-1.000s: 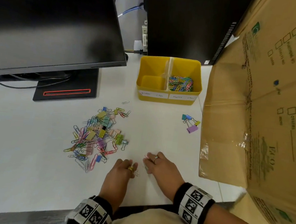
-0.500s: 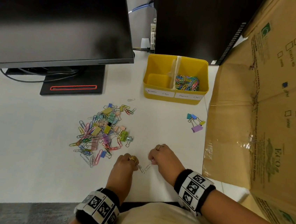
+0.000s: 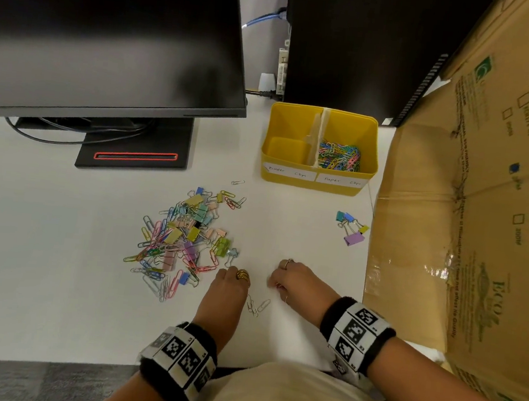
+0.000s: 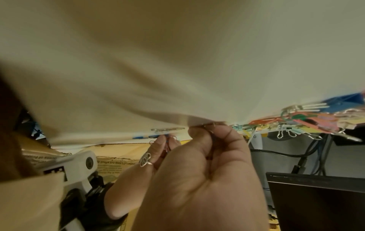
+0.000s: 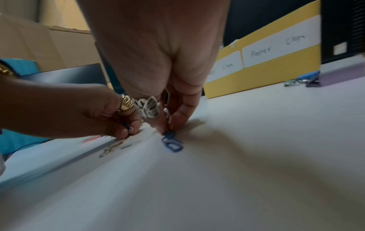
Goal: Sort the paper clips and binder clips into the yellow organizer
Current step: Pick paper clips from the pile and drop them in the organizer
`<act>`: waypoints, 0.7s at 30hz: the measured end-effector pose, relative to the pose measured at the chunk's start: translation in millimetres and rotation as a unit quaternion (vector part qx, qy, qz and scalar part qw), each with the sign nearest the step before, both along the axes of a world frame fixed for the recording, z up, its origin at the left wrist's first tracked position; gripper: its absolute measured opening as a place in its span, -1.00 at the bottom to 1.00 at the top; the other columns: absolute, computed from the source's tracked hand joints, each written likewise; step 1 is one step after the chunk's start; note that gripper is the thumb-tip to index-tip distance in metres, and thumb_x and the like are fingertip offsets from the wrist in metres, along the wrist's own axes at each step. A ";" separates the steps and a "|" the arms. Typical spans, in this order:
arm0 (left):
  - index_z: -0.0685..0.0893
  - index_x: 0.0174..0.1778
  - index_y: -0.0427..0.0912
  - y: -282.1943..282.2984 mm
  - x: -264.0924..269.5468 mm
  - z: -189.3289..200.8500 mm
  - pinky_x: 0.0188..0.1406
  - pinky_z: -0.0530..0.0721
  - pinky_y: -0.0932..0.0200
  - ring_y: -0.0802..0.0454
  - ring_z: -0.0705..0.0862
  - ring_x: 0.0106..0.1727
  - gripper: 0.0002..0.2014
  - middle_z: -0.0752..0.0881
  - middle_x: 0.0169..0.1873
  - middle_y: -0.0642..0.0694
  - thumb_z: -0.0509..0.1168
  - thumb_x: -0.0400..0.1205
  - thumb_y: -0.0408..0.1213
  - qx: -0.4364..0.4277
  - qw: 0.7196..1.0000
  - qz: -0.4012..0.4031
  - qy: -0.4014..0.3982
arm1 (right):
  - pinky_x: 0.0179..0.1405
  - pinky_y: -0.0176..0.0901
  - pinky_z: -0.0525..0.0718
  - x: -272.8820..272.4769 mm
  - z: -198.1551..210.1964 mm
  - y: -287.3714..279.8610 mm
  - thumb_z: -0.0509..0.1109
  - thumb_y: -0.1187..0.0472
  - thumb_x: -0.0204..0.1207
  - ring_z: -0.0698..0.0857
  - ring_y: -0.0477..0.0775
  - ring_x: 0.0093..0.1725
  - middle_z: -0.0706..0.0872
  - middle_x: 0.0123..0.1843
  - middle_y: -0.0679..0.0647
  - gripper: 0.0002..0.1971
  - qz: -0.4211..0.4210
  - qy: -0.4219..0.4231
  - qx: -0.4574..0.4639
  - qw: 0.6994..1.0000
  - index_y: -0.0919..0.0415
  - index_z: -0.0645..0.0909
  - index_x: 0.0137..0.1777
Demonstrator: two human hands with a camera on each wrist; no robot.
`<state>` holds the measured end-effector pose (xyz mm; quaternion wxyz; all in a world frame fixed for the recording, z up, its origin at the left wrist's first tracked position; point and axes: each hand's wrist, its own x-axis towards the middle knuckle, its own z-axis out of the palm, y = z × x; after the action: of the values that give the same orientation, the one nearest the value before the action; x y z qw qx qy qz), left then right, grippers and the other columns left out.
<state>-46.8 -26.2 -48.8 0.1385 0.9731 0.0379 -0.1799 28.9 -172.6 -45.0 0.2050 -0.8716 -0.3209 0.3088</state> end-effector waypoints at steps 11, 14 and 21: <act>0.71 -0.15 -0.40 -10.1 118.9 83.4 -0.19 0.47 0.42 0.07 0.54 -0.13 -0.84 0.61 -0.28 -0.03 0.23 0.60 -0.45 -0.293 0.948 0.115 -0.043 | -0.44 -0.26 0.60 79.1 53.9 -46.3 0.43 0.55 0.35 0.69 -0.23 -0.41 0.76 -0.40 -0.15 -0.73 -0.396 0.134 0.269 0.868 0.15 0.74 -0.25; 0.71 -0.15 -0.38 -34.8 177.4 111.9 -0.10 0.47 0.20 0.01 0.55 -0.14 -0.84 0.64 -0.25 -0.17 0.25 0.61 -0.40 -0.348 0.924 0.124 -0.100 | -0.45 -0.18 0.66 126.5 84.1 -48.6 0.45 0.48 0.36 0.67 -0.06 -0.29 0.74 -0.25 0.03 -0.84 -0.474 0.095 0.330 0.811 0.22 0.74 -0.15; 0.68 0.08 -0.40 -76.2 264.3 108.0 0.13 0.60 0.00 -0.11 0.61 -0.03 -0.74 0.66 -0.11 -0.22 0.29 0.61 -0.26 -0.172 0.978 0.066 -0.097 | 0.18 0.18 0.67 195.8 80.6 -43.1 0.45 0.37 0.41 0.70 0.24 -0.03 0.77 -0.03 0.32 -0.77 -0.379 -0.101 0.116 0.913 0.36 0.68 0.07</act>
<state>217.5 -102.4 59.2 0.3181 0.9430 0.0574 -0.0788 224.7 -215.8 35.6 0.3731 -0.9242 -0.0192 0.0792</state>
